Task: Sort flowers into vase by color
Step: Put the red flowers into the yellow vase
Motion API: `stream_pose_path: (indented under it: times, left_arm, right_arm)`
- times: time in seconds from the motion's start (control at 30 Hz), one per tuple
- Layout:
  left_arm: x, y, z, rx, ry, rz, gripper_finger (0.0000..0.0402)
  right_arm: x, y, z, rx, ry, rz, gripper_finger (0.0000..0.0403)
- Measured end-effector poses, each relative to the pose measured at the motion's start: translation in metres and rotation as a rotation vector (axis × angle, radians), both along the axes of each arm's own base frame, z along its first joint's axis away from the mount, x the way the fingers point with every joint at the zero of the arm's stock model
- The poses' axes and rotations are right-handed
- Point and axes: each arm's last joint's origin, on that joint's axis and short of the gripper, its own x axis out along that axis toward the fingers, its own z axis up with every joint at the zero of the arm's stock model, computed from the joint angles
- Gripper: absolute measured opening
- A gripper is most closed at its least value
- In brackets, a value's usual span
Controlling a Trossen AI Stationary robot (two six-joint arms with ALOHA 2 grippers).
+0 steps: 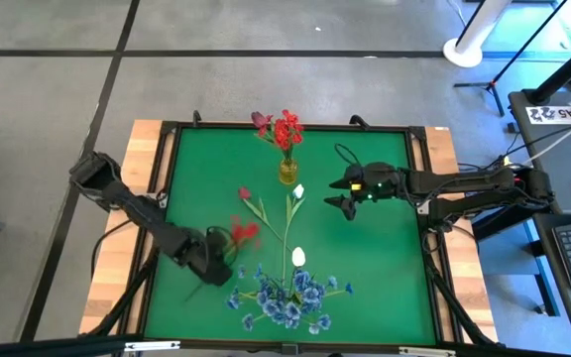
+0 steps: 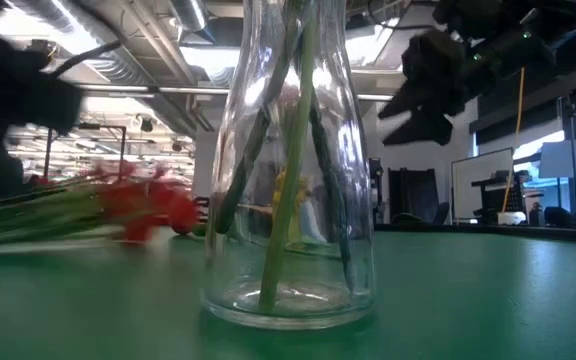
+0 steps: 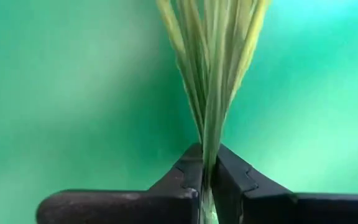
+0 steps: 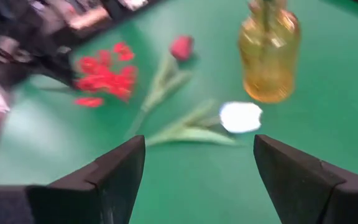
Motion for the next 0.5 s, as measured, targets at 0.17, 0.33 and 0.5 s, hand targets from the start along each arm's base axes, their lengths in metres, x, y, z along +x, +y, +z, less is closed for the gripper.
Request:
stream_pose_path:
  times: [0.17, 0.33, 0.5]
  left_arm:
    - [0.002, 0.021, 0.030, 0.099, -0.175, 0.015, 0.0007]
    - [-0.004, 0.049, 0.071, 0.203, -0.390, 0.045, 0.0005]
    - [-0.017, 0.079, 0.114, 0.386, -0.634, 0.108, 0.0005]
  right_arm:
    - [0.004, 0.002, 0.008, -0.008, -0.088, 0.049, 0.0298]
    - [0.004, 0.002, 0.008, -0.039, -0.093, 0.064, 0.0298]
    - [0.006, 0.001, 0.008, -0.100, -0.093, 0.045, 0.0298]
